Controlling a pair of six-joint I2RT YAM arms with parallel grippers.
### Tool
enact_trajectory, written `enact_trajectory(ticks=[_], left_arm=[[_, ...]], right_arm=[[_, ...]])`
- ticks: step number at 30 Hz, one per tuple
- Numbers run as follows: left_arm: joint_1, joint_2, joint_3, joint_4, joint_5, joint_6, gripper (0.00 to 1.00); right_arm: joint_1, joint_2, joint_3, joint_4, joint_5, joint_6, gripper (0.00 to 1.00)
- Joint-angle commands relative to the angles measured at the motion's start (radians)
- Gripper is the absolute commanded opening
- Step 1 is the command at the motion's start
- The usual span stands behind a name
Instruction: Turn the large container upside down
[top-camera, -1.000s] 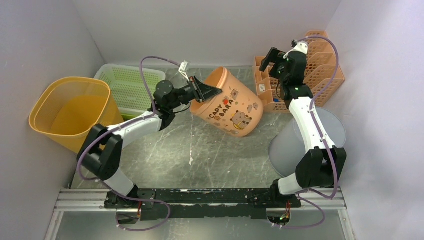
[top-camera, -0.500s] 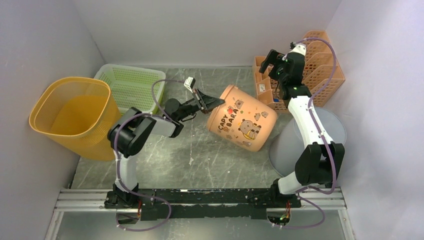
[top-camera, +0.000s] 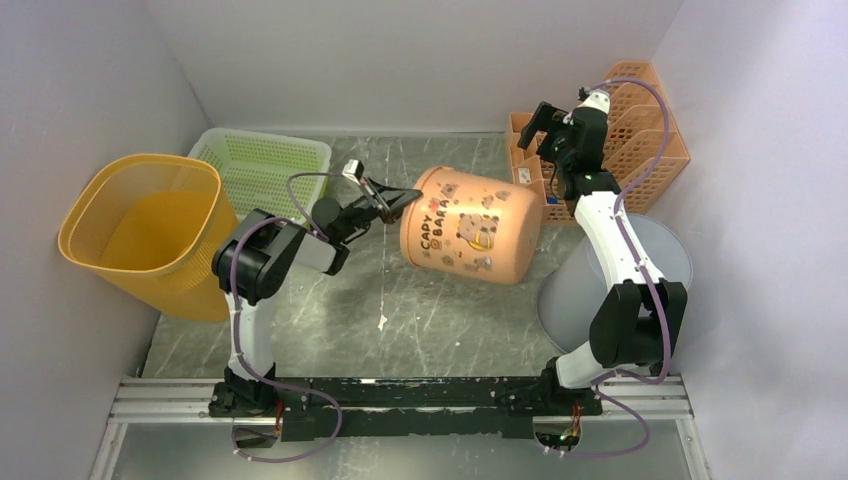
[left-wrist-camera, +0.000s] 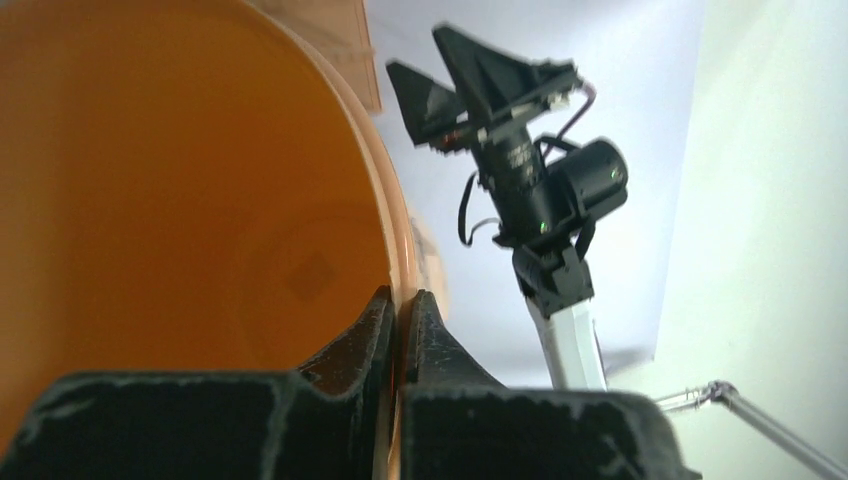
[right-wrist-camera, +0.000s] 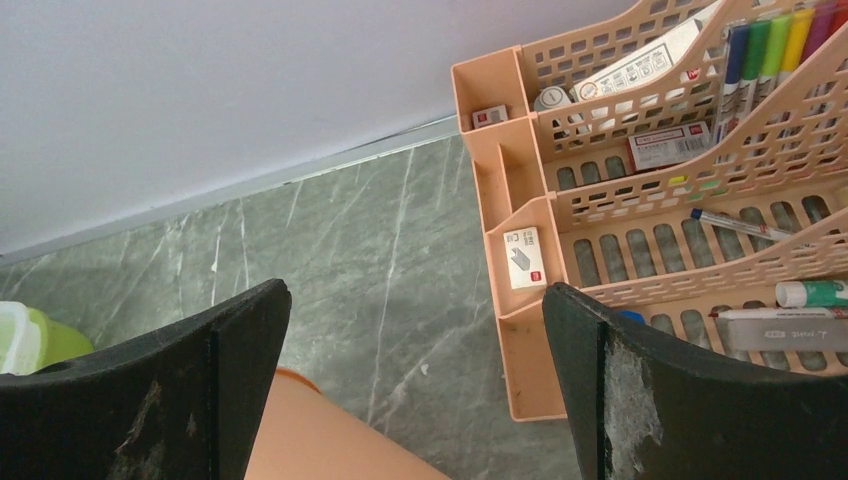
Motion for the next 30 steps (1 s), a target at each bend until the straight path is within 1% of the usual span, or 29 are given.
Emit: enact_trajectory(ticks=[1, 6, 10, 18, 21, 27, 28, 30], left_arm=[[0.069, 0.121, -0.090, 0.331, 0.090, 0.041, 0.07], [0.102, 0.176, -0.050, 0.325, 0.125, 0.049, 0.07], [0.119, 0.187, -0.056, 0.258, 0.137, 0.108, 0.07], [0.153, 0.130, -0.025, -0.034, 0.182, 0.300, 0.07], [0.157, 0.126, -0.009, -0.116, 0.187, 0.355, 0.07], [0.160, 0.101, 0.004, -0.325, 0.151, 0.509, 0.07], [0.162, 0.099, 0.008, -0.351, 0.145, 0.526, 0.08], [0.165, 0.101, 0.016, -0.389, 0.135, 0.552, 0.15]], right_arm=[[-0.010, 0.018, -0.008, 0.040, -0.016, 0.010, 1.00], [-0.010, 0.026, -0.004, 0.042, -0.030, 0.010, 1.00], [-0.010, 0.027, -0.005, 0.040, -0.027, -0.002, 1.00], [-0.010, 0.037, -0.019, 0.052, -0.054, 0.006, 1.00], [-0.010, 0.034, -0.026, 0.053, -0.055, 0.005, 1.00], [-0.010, 0.025, -0.036, 0.053, -0.059, -0.001, 1.00], [-0.010, 0.024, -0.039, 0.053, -0.058, -0.002, 1.00], [-0.011, 0.022, -0.044, 0.056, -0.060, 0.000, 1.00]])
